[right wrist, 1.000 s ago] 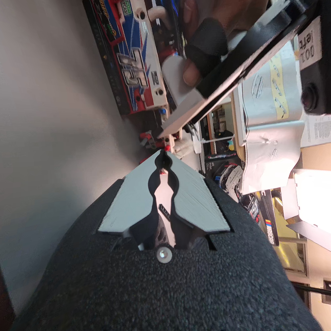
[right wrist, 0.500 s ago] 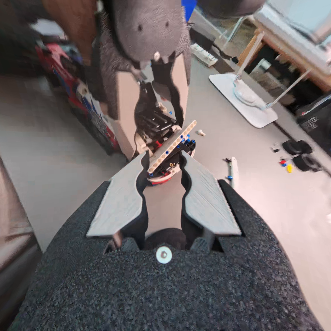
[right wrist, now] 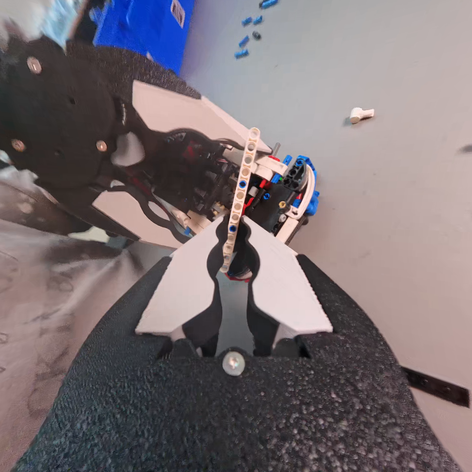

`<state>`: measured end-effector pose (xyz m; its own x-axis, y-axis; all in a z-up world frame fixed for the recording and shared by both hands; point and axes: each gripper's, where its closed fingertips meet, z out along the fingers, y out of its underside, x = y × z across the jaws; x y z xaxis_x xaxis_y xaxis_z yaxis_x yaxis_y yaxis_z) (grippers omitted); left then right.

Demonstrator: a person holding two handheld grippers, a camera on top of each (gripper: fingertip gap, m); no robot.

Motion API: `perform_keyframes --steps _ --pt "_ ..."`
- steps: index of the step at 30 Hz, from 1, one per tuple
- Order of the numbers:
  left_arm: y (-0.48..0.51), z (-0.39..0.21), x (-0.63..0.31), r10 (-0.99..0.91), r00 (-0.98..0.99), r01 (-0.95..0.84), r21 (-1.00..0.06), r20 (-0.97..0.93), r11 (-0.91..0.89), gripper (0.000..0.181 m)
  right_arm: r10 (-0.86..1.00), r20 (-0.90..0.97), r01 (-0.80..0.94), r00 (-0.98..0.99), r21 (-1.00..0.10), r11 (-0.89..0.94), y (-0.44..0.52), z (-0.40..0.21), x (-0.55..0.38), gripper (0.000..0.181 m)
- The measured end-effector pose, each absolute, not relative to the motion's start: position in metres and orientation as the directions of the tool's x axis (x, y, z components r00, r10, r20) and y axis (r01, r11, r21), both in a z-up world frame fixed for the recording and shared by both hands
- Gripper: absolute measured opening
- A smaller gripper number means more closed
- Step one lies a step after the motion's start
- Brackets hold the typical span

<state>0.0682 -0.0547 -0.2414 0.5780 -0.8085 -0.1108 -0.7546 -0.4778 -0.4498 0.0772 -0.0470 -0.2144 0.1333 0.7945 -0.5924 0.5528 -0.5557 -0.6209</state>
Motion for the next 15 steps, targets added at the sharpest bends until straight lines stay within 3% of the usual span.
perform_keyframes --steps 1,15 --pt "-0.054 -0.242 0.067 -0.807 0.581 -0.753 -0.450 -0.110 -0.480 0.104 0.746 -0.650 0.508 0.146 -0.598 -0.620 -0.043 -0.213 0.076 0.006" --pt "-0.048 -0.240 0.064 -0.767 0.637 -0.701 -0.470 -0.075 -0.537 0.104 0.463 -0.870 0.241 0.168 -0.419 -0.875 -0.026 -0.208 0.064 0.005"
